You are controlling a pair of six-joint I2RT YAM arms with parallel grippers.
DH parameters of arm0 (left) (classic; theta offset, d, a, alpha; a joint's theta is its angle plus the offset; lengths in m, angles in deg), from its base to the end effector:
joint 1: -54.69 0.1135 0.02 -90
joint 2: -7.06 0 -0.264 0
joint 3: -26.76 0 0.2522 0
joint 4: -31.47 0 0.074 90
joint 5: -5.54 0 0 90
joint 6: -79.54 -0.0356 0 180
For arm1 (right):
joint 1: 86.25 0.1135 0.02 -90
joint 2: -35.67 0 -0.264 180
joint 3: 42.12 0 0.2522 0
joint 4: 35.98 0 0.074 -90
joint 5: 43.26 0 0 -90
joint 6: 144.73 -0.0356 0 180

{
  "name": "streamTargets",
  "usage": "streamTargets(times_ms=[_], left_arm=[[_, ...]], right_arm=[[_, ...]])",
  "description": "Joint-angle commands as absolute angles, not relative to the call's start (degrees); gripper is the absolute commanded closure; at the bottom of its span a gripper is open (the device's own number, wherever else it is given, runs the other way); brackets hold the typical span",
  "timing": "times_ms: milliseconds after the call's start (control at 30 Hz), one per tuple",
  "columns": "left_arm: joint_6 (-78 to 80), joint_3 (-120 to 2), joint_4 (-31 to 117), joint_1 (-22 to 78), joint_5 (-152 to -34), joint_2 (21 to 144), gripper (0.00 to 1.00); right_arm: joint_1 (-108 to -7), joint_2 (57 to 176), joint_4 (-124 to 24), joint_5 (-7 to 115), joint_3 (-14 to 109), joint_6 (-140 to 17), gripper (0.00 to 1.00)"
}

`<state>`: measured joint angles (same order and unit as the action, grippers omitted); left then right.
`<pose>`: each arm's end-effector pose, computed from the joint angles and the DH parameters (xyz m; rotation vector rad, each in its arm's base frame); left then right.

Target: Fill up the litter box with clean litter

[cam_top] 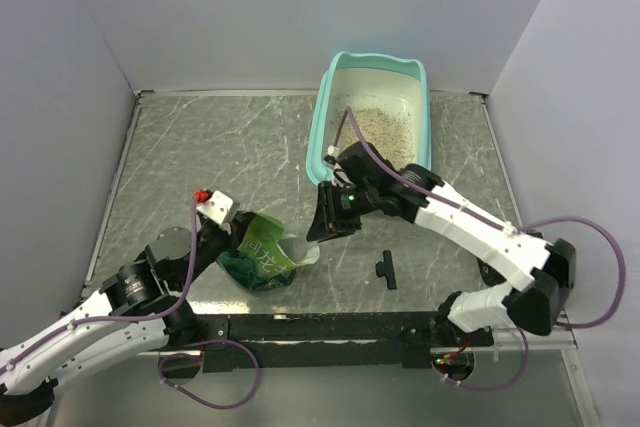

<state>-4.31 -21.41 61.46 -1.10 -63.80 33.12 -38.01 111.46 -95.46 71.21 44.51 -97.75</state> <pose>0.0794 -0.0945 0.3097 0.4695 1.6594 -0.4973 0.1710 0.2136 0.3370 -0.3442 2.6905 1.1394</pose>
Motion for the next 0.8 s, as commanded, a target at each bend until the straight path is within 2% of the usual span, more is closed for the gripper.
streamTargets(times_ms=[0, 267, 400, 633, 767], left_arm=[[-2.03, -22.60, 61.49, -1.03, -63.90, 32.19, 0.99], [-1.85, -22.24, 62.02, -1.12, -63.37, 31.14, 0.99], [-1.59, -22.51, 62.64, -1.03, -63.10, 30.88, 0.99], [-1.41, -21.98, 62.73, -1.03, -62.67, 29.56, 0.99], [-1.50, -22.07, 62.81, -1.12, -62.40, 29.91, 0.99]], right_arm=[[-37.21, 116.61, -102.89, 65.56, 54.60, -101.84, 1.00], [-34.32, 129.53, -115.74, 60.20, 68.83, -101.58, 1.00], [-32.38, 135.59, -118.48, 58.52, 71.57, -101.66, 1.00], [-31.41, 137.02, -111.11, 61.50, 65.44, -103.07, 1.00], [-31.50, 132.98, -101.27, 65.11, 53.41, -105.52, 1.00]])
